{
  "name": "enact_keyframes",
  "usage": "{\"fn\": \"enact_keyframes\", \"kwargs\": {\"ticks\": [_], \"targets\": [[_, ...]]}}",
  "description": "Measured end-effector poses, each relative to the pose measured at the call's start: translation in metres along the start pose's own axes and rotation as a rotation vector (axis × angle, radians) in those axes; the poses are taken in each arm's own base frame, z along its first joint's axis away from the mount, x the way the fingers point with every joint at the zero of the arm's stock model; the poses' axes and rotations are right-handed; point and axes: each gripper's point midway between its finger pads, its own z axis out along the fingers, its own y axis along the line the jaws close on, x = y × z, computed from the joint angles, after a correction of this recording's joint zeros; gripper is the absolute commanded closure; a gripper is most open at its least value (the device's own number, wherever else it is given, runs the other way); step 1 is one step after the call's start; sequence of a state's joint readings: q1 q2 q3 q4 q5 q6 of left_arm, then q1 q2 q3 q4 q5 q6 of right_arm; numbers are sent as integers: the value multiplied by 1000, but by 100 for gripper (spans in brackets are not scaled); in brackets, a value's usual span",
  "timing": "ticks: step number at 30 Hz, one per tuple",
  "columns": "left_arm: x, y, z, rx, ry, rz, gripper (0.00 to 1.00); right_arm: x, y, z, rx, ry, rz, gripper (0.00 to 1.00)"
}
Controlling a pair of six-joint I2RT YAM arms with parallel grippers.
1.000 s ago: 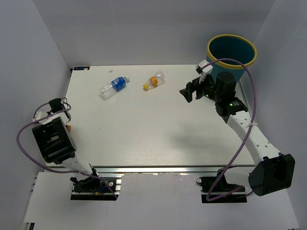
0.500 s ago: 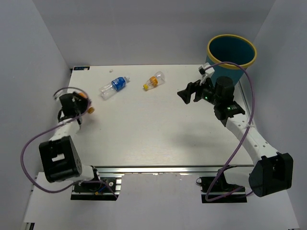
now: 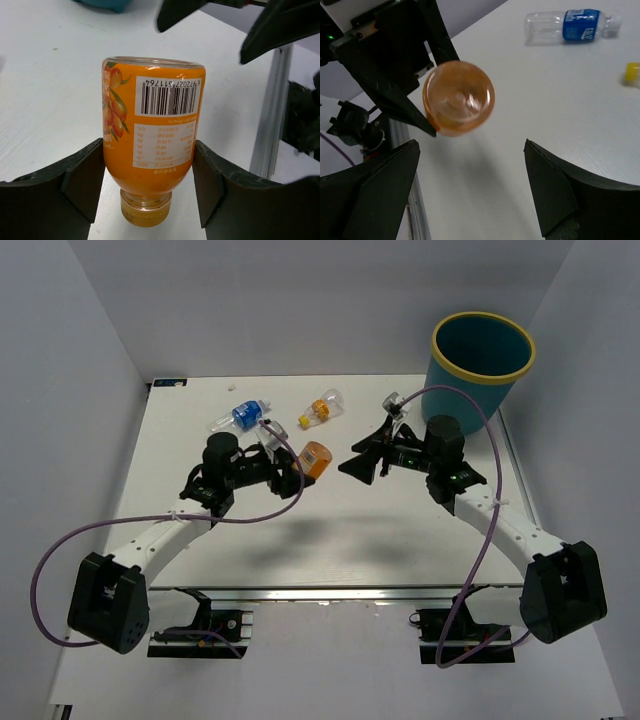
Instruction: Put the plastic bottles in the bin
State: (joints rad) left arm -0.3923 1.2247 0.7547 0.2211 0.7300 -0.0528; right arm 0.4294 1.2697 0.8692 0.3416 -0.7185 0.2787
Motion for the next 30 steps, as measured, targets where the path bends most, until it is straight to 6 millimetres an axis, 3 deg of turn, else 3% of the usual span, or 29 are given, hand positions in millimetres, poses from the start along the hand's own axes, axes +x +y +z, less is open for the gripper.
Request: {"fn": "enact_keyframes", "kwargs": {"ticks": [7,13,17,19,20,21,23,27,30], "targets": [[14,-40,22,148,61,71,66,21,25,20,-120,57,1,11],[15,-45,25,154,63,80,66,35,25,35,-147,117,25,12],[15,-41,26,132,63,84,67,36,29,36,-171,136,28,35],[16,-43,26,136,68,84,65,36,29,36,-171,139,18,60],[16,-43,26,135,68,84,59,37,29,36,-172,143,23,67],[16,-43,27,131,71,84,34,37,30,36,-175,144,22,77],[16,-43,27,126,73,86,3,36,29,36,-174,142,18,82],[11,-39,26,83,62,94,2,33,22,38,-131,135,8,83],[-4,-31,21,10,25,107,2,31,11,39,-67,132,-10,84]]}}
